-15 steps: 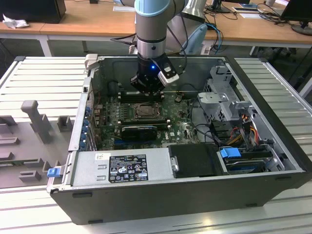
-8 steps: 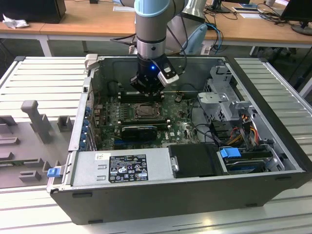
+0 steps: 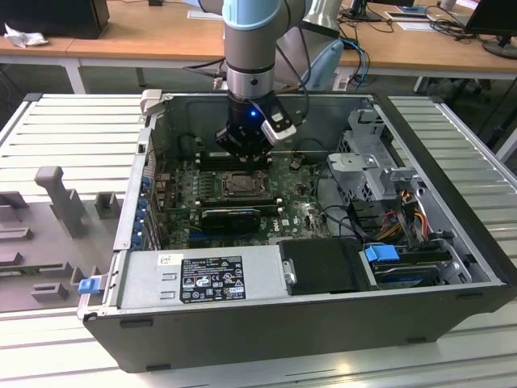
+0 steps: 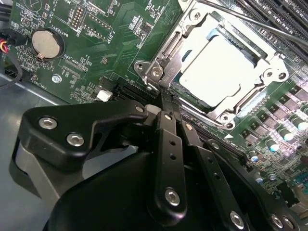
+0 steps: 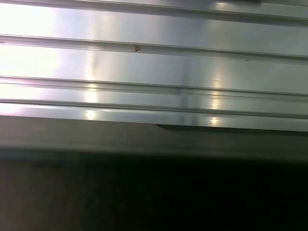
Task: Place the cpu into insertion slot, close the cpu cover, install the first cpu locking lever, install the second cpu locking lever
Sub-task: 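Install the first cpu locking lever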
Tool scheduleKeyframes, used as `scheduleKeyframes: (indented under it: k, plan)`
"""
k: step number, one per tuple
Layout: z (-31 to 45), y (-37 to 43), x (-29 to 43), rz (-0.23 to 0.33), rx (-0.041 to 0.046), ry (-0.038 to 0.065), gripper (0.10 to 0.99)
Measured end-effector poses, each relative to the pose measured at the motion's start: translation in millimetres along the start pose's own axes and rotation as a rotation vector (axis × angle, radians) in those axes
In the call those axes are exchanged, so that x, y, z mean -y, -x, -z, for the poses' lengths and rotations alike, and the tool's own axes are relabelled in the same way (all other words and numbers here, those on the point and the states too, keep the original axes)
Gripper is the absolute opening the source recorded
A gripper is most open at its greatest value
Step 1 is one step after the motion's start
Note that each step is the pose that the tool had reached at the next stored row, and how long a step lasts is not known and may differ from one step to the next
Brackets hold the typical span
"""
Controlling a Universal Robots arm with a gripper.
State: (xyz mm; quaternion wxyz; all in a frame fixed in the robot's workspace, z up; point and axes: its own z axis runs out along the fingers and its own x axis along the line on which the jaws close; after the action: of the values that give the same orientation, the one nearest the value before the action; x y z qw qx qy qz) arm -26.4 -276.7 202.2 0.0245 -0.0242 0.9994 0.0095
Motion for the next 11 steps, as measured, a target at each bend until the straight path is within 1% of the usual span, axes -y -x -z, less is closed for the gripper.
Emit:
scheduleKeyframes:
  k: [3,5,6,8,10,11]
  plan:
    - [-1.8,-0.3,0.2,0.002,-0.0005,0.000,0.106]
    - [-2.3,-0.2,0.2,0.003,0.0000,0.008,0.106]
    - [-2.5,-0.2,0.1,0.003,0.0004,0.015,0.106]
    - [-2.6,-0.2,0.1,0.004,0.0005,0.018,0.106]
    - [-1.0,0.0,-0.1,0.004,0.0016,0.019,0.106]
    - [3.3,0.4,-0.5,0.004,0.0019,0.020,0.106]
